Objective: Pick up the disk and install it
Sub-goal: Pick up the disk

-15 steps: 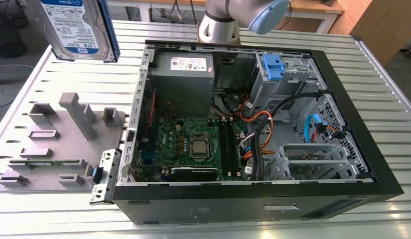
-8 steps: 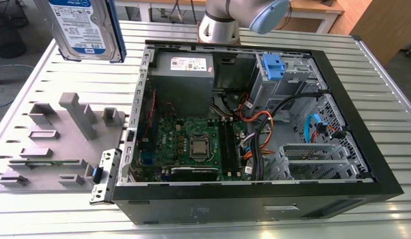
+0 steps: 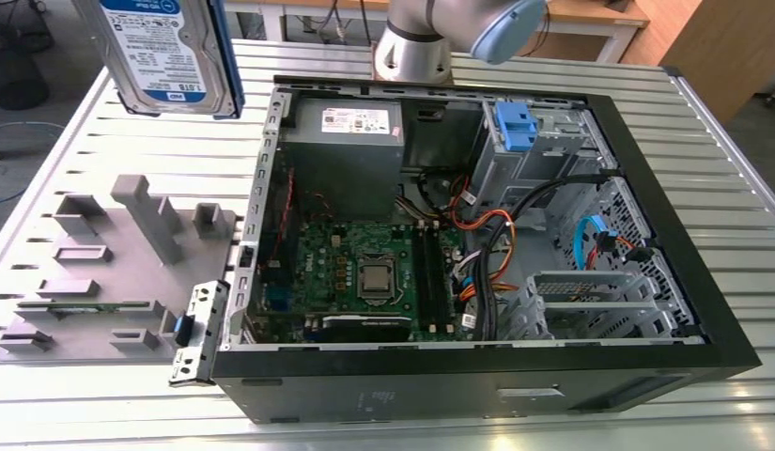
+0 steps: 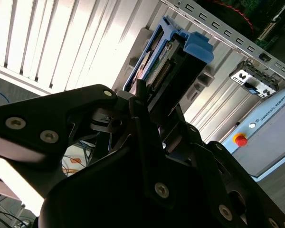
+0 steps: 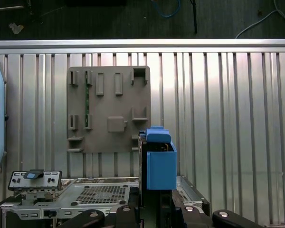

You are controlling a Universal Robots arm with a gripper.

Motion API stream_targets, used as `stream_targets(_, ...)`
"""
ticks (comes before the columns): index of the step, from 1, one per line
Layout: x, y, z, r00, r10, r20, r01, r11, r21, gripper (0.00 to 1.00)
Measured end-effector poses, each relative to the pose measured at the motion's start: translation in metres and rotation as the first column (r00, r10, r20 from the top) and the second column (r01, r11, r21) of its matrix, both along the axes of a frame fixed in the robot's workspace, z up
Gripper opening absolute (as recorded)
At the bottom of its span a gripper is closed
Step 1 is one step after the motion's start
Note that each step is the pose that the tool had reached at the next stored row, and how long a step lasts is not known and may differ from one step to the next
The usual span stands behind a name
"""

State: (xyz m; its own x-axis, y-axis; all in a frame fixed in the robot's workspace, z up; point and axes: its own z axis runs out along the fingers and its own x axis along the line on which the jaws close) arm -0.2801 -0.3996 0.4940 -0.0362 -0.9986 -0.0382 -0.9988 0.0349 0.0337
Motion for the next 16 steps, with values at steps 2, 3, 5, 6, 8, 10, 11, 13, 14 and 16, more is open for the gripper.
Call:
stream_targets(2,0.0002,0.0,0.0,1.0,0.0,0.0,0.0,1.0,0.0,0.35)
stream_targets(3,0.0002,0.0,0.0,1.0,0.0,0.0,0.0,1.0,0.0,0.35)
stream_targets(5,0.0003,0.0,0.0,1.0,0.0,0.0,0.0,1.0,0.0,0.35)
stream_targets(6,0.0006,0.0,0.0,1.0,0.0,-0.0001,0.0,1.0,0.0,0.35)
stream_targets(8,0.0021,0.0,0.0,1.0,0.0,0.0,0.0,1.0,0.0,0.35)
stream_targets(10,0.0046,0.0,0.0,1.0,0.0,0.0,0.0,1.0,0.0,0.35)
stream_targets(11,0.0062,0.0,0.0,1.0,0.0,0.0,0.0,1.0,0.0,0.35)
stream_targets(13,0.0096,0.0,0.0,1.0,0.0,0.0001,0.0,1.0,0.0,0.35)
stream_targets(14,0.0112,0.0,0.0,1.0,0.0,0.0,0.0,1.0,0.0,0.35)
stream_targets(16,0.0139,0.0,-0.0001,1.0,0.0,0.0001,0.0,1.0,0.0,0.35)
